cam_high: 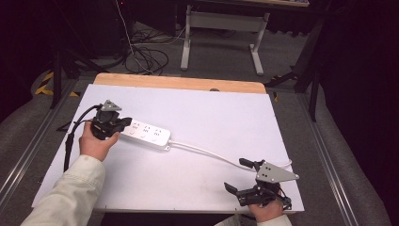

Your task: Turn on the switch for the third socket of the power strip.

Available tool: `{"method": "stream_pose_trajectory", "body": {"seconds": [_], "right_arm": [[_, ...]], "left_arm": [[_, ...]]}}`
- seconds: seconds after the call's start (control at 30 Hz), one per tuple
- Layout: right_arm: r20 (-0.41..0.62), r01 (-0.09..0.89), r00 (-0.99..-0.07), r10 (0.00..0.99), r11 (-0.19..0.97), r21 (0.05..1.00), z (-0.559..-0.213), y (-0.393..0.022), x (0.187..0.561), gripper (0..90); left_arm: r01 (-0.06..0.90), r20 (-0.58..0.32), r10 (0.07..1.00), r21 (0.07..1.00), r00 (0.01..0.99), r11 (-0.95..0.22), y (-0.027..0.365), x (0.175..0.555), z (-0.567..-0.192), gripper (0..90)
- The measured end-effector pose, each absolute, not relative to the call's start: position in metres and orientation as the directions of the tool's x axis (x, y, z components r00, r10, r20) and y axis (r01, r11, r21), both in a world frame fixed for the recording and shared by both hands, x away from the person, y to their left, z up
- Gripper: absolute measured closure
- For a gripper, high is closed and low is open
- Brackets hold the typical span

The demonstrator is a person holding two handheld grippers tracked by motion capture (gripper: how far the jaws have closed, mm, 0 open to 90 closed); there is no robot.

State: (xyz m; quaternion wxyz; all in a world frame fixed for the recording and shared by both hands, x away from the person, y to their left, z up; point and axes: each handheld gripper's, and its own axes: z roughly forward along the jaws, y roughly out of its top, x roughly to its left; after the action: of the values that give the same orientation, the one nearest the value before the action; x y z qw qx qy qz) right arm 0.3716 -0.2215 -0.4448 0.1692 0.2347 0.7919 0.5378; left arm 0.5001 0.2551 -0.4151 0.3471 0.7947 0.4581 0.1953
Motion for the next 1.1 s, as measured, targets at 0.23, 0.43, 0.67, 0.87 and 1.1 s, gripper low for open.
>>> {"method": "stream_pose_trajectory", "body": {"seconds": [0.23,0.43,0.67,0.87,1.1], "right_arm": [[-0.014,0.191,-0.833,0.552,0.312,0.931,-0.445,-0.222,0.372,6.1],[-0.008,0.193,-0.834,0.552,0.305,0.933,-0.445,-0.223,0.372,6.1],[-0.01,0.193,-0.832,0.554,0.306,0.932,-0.444,-0.224,0.371,6.1],[-0.005,0.197,-0.83,0.557,0.302,0.933,-0.445,-0.224,0.372,6.1],[-0.004,0.199,-0.83,0.558,0.302,0.932,-0.445,-0.224,0.372,6.1]], "left_arm": [[0.619,0.016,0.866,0.693,0.499,-0.37,0.252,0.508,-0.424,89.9],[0.655,-0.002,0.874,0.662,0.487,-0.363,0.249,0.512,-0.429,90.0],[0.668,0.034,0.88,0.638,0.474,-0.384,0.247,0.515,-0.434,89.9],[0.67,0.036,0.871,0.623,0.49,-0.403,0.243,0.516,-0.438,89.9],[0.686,0.039,0.872,0.601,0.488,-0.411,0.242,0.518,-0.441,89.8]]}}
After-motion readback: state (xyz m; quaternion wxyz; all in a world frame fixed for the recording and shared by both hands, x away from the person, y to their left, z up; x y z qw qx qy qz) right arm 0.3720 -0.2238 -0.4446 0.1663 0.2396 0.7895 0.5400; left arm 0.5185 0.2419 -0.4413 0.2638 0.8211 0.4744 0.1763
